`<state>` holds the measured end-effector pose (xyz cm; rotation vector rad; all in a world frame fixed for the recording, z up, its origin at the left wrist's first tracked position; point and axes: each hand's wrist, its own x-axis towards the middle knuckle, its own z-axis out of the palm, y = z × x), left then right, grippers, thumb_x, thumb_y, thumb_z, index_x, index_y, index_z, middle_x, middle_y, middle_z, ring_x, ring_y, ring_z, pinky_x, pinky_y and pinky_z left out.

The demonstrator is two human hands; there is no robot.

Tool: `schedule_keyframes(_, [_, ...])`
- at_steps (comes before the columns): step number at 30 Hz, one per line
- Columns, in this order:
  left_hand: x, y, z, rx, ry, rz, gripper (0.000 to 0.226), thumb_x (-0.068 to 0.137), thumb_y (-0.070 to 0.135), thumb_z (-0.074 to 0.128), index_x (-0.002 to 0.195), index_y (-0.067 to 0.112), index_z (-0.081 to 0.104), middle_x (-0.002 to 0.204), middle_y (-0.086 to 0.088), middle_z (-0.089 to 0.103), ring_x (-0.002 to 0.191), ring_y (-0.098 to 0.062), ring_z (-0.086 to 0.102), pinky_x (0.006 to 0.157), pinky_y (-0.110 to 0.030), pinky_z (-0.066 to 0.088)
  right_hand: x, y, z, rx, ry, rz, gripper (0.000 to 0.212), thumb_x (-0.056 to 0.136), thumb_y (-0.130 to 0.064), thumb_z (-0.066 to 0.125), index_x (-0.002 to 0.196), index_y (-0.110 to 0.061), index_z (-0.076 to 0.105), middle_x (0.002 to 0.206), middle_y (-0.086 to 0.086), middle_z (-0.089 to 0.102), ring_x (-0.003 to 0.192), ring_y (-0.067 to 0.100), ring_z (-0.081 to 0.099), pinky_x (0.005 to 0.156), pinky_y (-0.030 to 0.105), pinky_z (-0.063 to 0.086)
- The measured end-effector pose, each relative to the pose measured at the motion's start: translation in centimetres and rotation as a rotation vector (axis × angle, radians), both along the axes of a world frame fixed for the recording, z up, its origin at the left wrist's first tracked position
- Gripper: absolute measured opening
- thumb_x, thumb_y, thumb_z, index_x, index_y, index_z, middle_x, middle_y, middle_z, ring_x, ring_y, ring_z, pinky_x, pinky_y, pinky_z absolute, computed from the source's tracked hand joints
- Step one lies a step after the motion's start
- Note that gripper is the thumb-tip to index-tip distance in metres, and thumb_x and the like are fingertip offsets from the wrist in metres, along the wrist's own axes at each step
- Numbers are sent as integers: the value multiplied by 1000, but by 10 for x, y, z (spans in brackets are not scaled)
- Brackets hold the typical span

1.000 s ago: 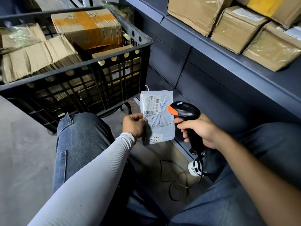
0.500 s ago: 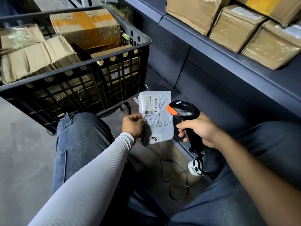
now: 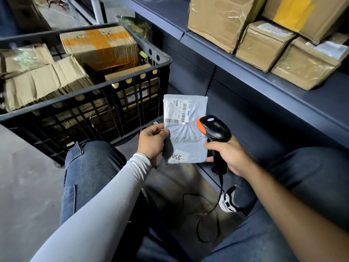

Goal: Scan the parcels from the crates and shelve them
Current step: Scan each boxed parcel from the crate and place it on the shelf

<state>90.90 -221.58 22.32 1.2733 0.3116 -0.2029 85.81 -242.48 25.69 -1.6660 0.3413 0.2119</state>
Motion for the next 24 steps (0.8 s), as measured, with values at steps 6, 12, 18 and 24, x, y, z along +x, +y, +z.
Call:
schedule_keyframes(6, [8,-8,21,-25,-6,43,18,102,1,58,107,3,76,64,2,64,53,-16,56,50,-22,46,-8,-1,13,-41,-177,-57,20,77,-6,81,69,-20,70,66,-5,59,62,17,61,77,53,57])
schedule_keyframes(12, [17,-32,57,7,-62,7,27,99,-1,54,102,13,78,72,-6,63,51,-17,50,59,-28,41,-12,-15,45,-132,-291,-67,27,78,6,79,67,-16,68,60,-6,61,57,18,62,55,24,54])
schedule_keyframes(18, [9,-48,105,-55,-280,-108,50,91,-7,72,138,8,60,114,-2,75,94,-17,73,86,-32,62,-9,-15,74,-168,-413,-208,15,67,-18,75,62,-10,62,60,-1,58,59,18,63,59,23,51])
schedule_keyframes(24, [18,-26,130,290,-608,-400,72,73,13,94,138,9,63,141,6,61,125,-4,62,115,-32,46,-13,-4,105,-234,-557,-223,34,80,1,77,62,-15,54,56,-12,49,55,6,44,53,21,38])
